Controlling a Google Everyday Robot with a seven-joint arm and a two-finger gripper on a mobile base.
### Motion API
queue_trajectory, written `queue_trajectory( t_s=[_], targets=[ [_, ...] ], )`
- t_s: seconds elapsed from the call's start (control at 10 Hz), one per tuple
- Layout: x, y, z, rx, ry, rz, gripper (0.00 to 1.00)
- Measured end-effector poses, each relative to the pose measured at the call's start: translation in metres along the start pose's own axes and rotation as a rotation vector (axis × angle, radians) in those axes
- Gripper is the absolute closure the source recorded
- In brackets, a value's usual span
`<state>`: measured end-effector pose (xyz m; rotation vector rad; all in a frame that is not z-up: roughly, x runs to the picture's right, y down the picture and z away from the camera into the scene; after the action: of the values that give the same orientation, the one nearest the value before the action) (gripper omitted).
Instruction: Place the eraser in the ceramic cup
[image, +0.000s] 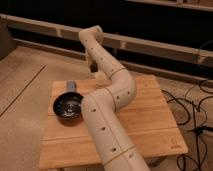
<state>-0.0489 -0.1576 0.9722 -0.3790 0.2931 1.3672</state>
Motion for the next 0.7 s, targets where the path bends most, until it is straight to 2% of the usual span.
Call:
queue_trajectory(
  t_s=[0.3,0.7],
  targets=[
    [0.009,-0.015,0.009,0.006,0.023,0.045,1.0],
    [0.005,-0.017,0.005,0.009,0.01,0.071,1.0]
  ],
)
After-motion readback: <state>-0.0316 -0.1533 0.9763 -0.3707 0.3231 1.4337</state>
